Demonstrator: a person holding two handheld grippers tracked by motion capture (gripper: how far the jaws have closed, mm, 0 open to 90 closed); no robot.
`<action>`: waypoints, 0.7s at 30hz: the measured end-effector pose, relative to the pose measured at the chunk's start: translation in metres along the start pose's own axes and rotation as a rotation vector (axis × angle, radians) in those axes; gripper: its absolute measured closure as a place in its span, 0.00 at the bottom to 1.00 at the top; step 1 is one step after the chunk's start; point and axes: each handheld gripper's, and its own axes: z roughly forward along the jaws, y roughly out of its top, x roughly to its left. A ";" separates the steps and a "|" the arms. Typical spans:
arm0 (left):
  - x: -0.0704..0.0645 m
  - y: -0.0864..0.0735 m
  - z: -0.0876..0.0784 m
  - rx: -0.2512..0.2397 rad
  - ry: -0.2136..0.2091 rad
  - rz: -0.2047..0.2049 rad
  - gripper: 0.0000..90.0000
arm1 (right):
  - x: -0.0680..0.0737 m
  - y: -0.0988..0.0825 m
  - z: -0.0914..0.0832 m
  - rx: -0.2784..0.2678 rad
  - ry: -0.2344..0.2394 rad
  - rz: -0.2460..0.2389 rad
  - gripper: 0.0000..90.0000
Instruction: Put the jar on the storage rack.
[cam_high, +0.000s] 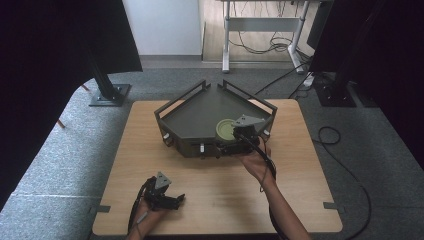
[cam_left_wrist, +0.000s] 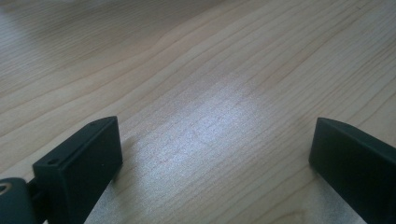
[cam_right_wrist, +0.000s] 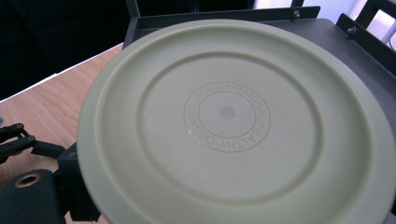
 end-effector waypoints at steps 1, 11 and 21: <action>0.000 0.000 0.000 0.000 0.000 0.000 0.02 | -0.001 0.001 0.001 -0.001 -0.002 -0.001 0.10; 0.000 0.000 0.000 0.000 -0.001 0.001 0.02 | -0.010 0.010 0.010 0.008 -0.019 0.003 0.10; 0.000 0.000 0.000 -0.001 -0.003 0.002 0.02 | -0.017 0.017 0.023 0.015 -0.044 -0.015 0.10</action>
